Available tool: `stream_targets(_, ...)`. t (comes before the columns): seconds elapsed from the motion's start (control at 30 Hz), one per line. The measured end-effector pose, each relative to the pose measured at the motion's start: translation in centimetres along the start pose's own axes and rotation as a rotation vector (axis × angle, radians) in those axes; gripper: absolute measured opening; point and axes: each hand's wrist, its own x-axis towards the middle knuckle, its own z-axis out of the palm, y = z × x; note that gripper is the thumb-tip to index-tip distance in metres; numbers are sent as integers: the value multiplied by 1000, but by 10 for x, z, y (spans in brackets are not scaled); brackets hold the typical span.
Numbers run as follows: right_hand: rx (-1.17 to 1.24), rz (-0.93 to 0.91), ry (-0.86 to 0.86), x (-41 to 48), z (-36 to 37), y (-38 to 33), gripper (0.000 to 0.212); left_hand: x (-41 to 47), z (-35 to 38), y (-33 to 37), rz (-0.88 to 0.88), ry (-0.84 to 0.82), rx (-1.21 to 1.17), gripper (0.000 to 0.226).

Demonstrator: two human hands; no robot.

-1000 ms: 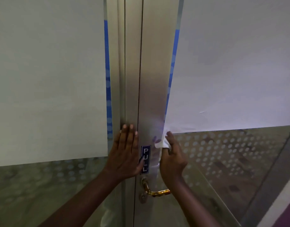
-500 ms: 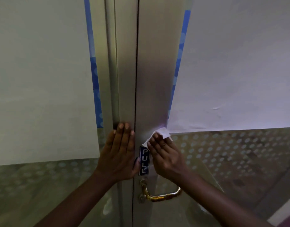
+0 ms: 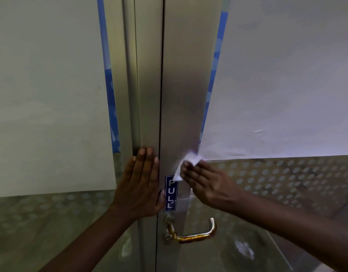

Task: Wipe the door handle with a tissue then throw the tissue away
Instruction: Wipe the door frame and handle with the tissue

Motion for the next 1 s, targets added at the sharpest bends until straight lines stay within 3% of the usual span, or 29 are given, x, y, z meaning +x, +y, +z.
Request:
stream_targets(0.1,-26,47,64,1,6,-10,34,0,-1,1,2,3,-1,84)
stream_targets(0.23,87,-221,-150,-31,14,-44,27,1,-2,1,-5,1,-6,85)
stream_targets(0.3,81,-251,-236,-32,11,-41,31,0,-1,1,-6,7,7,82)
stream_targets(0.47,48,19,53,3,0,6,37,-1,3,2,-14,8,47,92)
stream_targets(0.53,16,12,90,2,5,2,35,-3,5,2,-13,3,57,94)
stream_targets(0.73,119,-296,-225,-30,14,-35,34,-3,4,2,-18,1,80,90)
stream_targets(0.93,51,-28,64,7,-3,10,33,-2,5,1,-17,3,83,87)
stream_targets(1.0,14,-59,59,2,2,-4,31,-2,5,2,-14,0,74,88)
